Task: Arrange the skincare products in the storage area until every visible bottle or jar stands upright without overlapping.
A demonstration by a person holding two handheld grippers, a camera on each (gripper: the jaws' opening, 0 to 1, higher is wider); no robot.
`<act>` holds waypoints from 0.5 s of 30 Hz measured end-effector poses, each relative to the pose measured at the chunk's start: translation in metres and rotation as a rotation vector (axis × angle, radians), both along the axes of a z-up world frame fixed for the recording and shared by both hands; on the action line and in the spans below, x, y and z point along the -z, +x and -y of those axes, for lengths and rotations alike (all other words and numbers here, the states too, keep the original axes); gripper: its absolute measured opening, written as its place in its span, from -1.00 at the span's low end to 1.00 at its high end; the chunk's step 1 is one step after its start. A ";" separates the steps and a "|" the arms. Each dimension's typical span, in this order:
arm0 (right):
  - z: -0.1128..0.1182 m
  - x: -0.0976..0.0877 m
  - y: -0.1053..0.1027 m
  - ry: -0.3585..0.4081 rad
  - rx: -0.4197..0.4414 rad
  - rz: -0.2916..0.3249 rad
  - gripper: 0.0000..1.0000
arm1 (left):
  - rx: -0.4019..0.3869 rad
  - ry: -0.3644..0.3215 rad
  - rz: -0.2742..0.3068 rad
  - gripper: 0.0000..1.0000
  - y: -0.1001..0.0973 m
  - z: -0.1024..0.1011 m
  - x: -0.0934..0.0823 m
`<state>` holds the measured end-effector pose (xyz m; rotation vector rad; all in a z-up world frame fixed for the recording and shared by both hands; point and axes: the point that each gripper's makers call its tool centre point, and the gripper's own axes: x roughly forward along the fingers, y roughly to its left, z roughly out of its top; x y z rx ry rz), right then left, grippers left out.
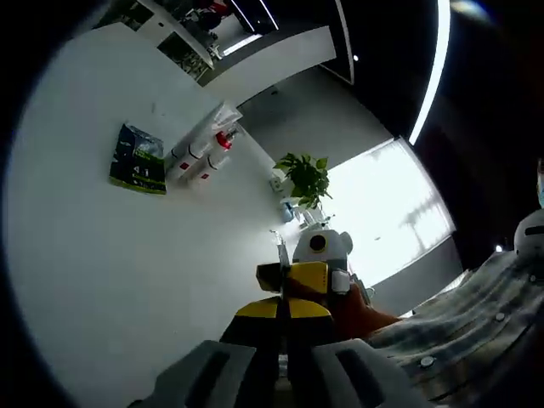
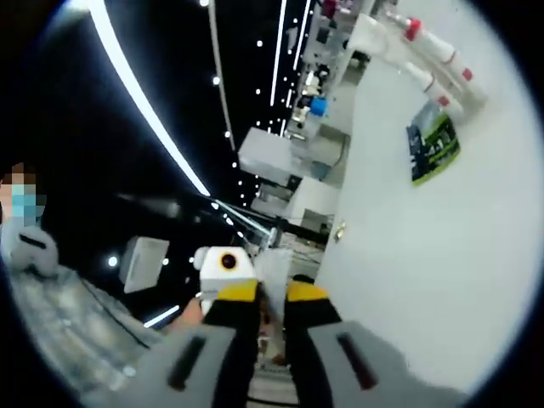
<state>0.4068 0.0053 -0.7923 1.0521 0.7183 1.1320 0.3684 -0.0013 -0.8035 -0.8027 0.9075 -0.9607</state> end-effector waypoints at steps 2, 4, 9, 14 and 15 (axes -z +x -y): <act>0.001 -0.002 0.002 0.005 0.007 0.001 -0.83 | 0.009 -0.001 -0.004 -1.00 -0.002 0.000 -0.001; 0.000 -0.010 -0.004 0.031 -0.029 0.020 -0.97 | 0.014 -0.009 -0.017 -1.00 -0.003 -0.001 -0.002; -0.008 -0.004 -0.005 -0.055 -0.019 0.099 -1.00 | 0.020 -0.001 -0.018 -1.00 -0.006 -0.007 0.000; -0.012 -0.005 -0.007 -0.023 -0.028 0.067 -0.94 | 0.007 -0.036 -0.024 -1.00 -0.011 -0.015 -0.005; -0.012 -0.004 -0.007 -0.028 -0.028 0.065 -0.96 | 0.004 -0.034 -0.027 -1.00 -0.012 -0.016 -0.004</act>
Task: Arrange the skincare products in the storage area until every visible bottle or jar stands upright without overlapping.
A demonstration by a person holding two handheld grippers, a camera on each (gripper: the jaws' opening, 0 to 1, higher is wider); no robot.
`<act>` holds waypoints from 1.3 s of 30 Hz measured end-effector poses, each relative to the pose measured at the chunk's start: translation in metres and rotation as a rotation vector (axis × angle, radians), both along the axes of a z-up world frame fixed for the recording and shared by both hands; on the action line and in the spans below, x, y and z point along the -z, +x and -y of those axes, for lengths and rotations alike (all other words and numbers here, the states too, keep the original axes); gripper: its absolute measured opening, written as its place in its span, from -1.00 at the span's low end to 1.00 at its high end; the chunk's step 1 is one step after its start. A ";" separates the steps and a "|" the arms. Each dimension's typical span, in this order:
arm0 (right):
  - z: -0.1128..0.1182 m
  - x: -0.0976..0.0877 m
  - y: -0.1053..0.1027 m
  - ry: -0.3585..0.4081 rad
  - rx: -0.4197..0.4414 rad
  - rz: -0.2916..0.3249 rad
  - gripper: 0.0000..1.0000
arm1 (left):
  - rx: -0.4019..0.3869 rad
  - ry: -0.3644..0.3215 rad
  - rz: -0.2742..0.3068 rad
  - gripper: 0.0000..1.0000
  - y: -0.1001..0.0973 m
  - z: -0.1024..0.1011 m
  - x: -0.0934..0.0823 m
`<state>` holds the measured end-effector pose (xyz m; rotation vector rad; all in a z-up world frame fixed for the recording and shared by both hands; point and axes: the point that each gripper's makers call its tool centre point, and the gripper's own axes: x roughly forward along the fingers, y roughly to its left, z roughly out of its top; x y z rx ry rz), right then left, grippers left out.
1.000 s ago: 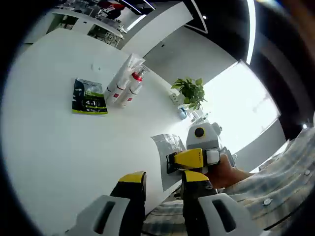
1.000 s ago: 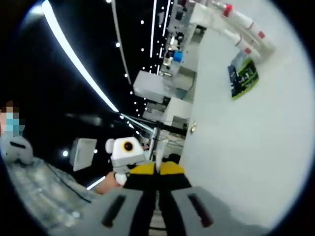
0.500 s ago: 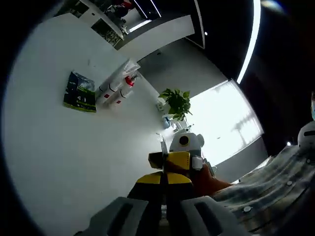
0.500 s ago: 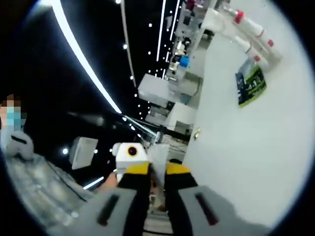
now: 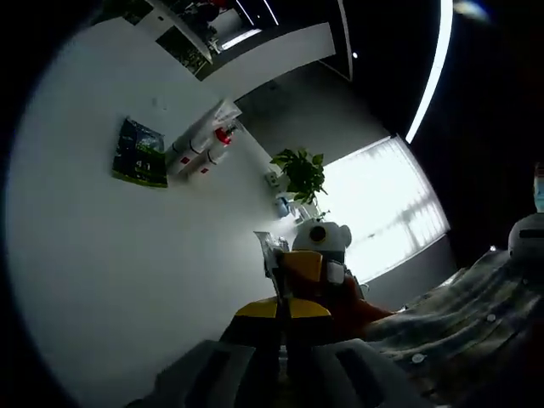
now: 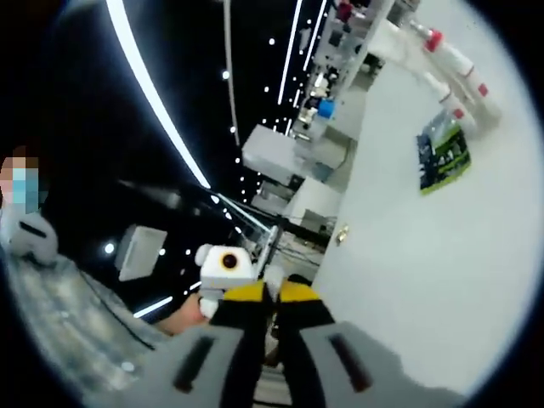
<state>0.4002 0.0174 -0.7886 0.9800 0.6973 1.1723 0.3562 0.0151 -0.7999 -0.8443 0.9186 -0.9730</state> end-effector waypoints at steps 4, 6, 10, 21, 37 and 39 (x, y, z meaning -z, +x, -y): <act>-0.011 -0.001 -0.002 0.009 -0.041 0.015 -0.99 | -0.058 -0.016 -0.003 -1.00 -0.002 -0.011 -0.001; -0.021 0.000 -0.004 0.042 -0.081 -0.053 -0.97 | -0.086 -0.042 -0.014 -1.00 -0.002 -0.019 -0.002; -0.035 0.002 0.000 0.045 -0.092 -0.070 -0.97 | -0.123 -0.040 -0.018 -1.00 -0.003 -0.035 -0.002; -0.057 -0.002 0.021 -0.014 -0.058 -0.094 -0.75 | -0.179 -0.085 -0.037 -1.00 0.015 -0.061 -0.008; 0.000 -0.003 0.015 -0.247 0.126 -0.044 -0.45 | -0.154 -0.094 -0.067 -0.99 0.067 -0.078 0.006; 0.007 0.001 0.001 -0.297 0.138 -0.027 -0.43 | -0.161 -0.091 -0.062 -0.99 0.075 -0.082 0.009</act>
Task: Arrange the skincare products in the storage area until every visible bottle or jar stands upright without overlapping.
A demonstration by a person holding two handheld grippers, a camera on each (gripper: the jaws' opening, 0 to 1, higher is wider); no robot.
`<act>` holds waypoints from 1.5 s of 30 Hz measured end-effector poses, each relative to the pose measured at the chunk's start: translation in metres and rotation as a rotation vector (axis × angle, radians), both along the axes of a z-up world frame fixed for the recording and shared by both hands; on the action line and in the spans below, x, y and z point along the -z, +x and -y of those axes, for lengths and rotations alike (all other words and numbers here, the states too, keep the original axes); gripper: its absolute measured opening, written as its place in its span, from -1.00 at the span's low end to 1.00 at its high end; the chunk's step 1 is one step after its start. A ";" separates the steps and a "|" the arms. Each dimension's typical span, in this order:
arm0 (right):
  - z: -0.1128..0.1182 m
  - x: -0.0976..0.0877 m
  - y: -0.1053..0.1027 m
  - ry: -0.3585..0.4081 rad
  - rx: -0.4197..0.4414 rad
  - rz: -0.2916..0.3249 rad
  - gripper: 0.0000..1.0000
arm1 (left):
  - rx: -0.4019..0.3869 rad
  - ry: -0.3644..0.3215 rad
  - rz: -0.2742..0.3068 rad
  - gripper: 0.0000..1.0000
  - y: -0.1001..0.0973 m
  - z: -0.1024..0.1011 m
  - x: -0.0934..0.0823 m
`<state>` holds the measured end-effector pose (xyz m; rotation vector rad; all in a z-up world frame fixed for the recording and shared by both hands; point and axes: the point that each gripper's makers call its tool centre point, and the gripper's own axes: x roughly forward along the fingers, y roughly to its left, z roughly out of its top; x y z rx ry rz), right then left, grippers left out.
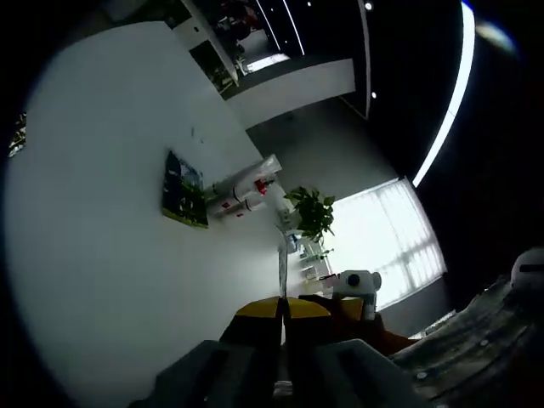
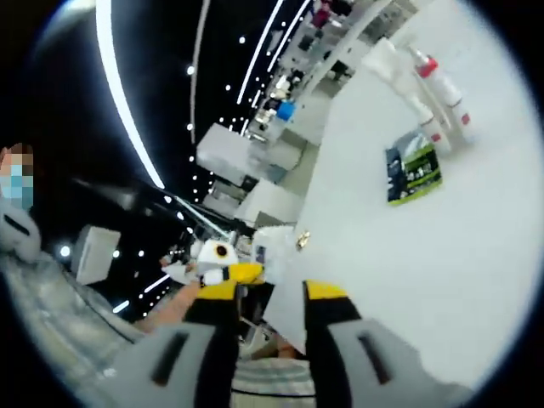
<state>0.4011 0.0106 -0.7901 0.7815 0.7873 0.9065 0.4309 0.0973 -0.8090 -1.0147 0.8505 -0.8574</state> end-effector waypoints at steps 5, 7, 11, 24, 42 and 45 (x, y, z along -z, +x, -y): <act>0.007 0.012 -0.030 -0.064 0.012 -0.030 -0.63 | -0.019 0.008 -0.001 -0.99 0.016 -0.009 0.011; 0.011 0.016 -0.033 -0.077 0.077 -0.037 -0.57 | -0.028 0.016 -0.016 -0.99 0.023 -0.013 0.016; 0.011 0.026 -0.042 -0.090 0.120 -0.070 -0.51 | -0.035 0.019 -0.005 -0.99 0.035 -0.021 0.019; 0.021 0.033 -0.053 -0.097 0.186 -0.104 -0.52 | -0.109 0.069 -0.037 -0.99 0.075 -0.031 0.051; 0.068 0.046 -0.081 -0.120 0.290 -0.165 -0.53 | -0.188 0.107 -0.136 -0.99 0.135 -0.013 0.111; 0.072 0.047 -0.081 -0.118 0.307 -0.174 -0.53 | -0.185 0.125 -0.152 -0.99 0.142 -0.011 0.119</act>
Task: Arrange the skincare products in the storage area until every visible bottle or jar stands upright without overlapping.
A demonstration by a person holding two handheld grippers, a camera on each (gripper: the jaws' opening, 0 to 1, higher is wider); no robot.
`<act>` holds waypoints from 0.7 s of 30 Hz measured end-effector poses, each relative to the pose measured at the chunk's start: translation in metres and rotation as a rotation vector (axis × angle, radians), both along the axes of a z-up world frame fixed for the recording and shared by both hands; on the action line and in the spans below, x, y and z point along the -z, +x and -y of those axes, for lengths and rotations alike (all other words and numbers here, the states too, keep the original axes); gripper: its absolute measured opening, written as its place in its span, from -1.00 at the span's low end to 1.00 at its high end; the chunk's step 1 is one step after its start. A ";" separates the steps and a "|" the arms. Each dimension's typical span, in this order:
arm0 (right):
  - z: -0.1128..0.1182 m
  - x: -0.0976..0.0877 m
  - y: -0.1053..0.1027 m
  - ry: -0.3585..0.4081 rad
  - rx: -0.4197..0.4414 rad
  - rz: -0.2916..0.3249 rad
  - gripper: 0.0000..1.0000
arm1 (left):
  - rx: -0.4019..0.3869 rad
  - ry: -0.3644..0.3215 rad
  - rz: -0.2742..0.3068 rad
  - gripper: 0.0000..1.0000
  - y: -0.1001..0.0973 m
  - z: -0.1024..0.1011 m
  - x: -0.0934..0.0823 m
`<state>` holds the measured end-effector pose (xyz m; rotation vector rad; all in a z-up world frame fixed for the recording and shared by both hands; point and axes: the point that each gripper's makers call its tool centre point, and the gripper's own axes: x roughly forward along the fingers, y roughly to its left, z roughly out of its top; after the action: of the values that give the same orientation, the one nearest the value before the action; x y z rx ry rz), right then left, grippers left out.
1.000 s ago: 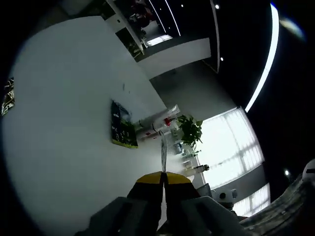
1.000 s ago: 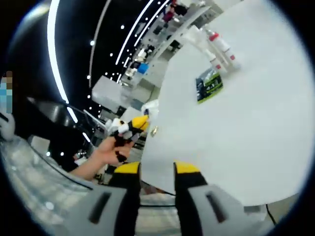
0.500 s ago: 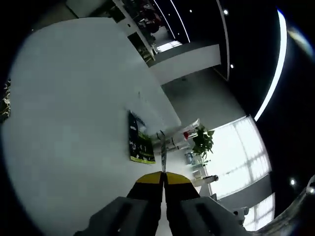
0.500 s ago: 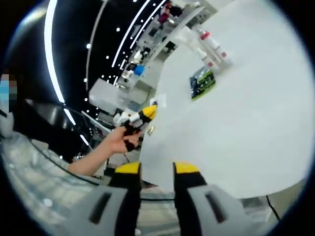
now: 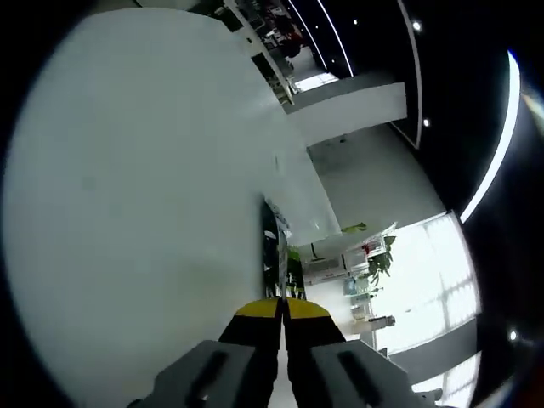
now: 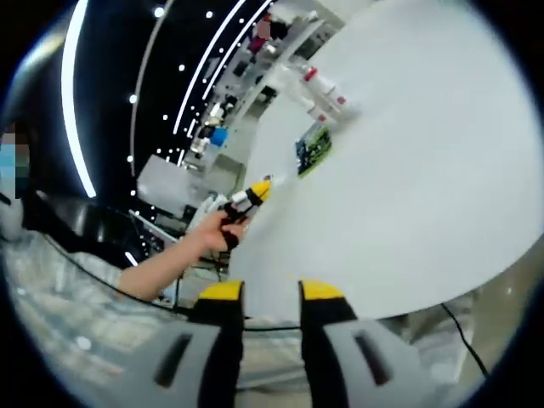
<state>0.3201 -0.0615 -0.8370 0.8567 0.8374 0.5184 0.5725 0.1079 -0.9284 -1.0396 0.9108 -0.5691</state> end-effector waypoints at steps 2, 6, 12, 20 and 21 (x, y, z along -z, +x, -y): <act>0.003 -0.001 0.000 -0.009 0.004 0.000 -0.53 | 0.017 0.026 -0.018 -0.99 0.003 0.002 0.008; 0.008 -0.002 -0.001 -0.009 0.014 -0.004 -0.53 | 0.026 0.040 -0.027 -0.99 0.008 0.008 0.012; 0.010 0.002 -0.002 -0.001 0.024 -0.029 -0.53 | 0.057 0.102 -0.043 -0.97 0.012 0.008 0.027; 0.008 0.008 -0.004 -0.013 0.013 -0.042 -0.53 | 0.074 0.197 -0.050 -0.90 0.012 0.005 0.033; 0.008 0.008 -0.004 -0.010 0.015 -0.044 -0.53 | 0.086 0.211 -0.047 -0.90 0.012 0.004 0.033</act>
<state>0.3159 -0.0694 -0.8446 0.8667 0.8723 0.4834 0.5847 0.1036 -0.9612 -0.8289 1.0375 -0.5100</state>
